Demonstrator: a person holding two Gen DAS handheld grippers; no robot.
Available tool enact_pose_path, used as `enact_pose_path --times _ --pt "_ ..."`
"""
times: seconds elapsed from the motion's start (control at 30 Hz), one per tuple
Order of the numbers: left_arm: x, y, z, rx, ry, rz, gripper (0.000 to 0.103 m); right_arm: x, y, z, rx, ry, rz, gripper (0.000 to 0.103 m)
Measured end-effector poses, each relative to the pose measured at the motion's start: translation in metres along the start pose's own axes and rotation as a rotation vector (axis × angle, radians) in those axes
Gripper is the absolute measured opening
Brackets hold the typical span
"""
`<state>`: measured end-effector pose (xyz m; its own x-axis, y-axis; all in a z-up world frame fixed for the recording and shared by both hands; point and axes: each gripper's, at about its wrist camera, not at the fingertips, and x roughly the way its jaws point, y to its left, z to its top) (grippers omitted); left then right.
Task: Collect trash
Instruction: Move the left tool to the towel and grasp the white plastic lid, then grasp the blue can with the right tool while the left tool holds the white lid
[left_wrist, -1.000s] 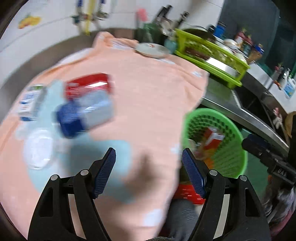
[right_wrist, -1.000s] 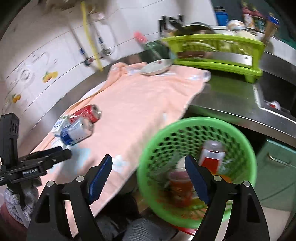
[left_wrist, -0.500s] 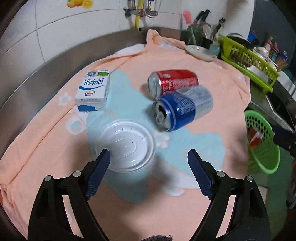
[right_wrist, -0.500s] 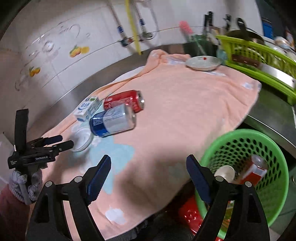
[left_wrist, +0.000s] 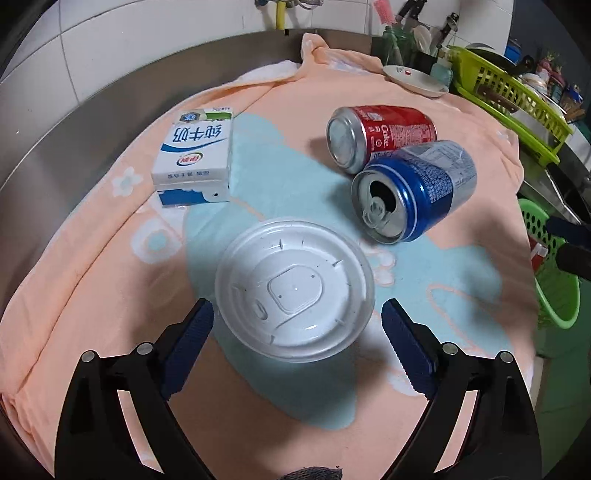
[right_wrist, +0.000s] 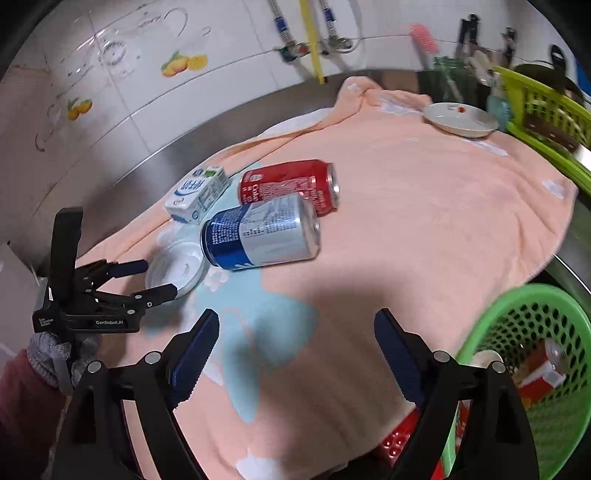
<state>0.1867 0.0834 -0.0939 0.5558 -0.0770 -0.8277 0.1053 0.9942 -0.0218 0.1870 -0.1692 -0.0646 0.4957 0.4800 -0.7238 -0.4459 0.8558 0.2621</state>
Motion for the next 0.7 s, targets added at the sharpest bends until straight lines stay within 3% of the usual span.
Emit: enact_pose_path --times 0.4,0.7 --pt "0.016 0.004 0.003 0.042 0.016 -0.027 0.094 0.034 0.015 0.026 -0.055 0.016 0.012 0.086" --pt "0.024 0.01 0.004 0.017 0.021 -0.043 0.092 0.045 0.021 0.029 -0.051 0.024 0.0 0.086"
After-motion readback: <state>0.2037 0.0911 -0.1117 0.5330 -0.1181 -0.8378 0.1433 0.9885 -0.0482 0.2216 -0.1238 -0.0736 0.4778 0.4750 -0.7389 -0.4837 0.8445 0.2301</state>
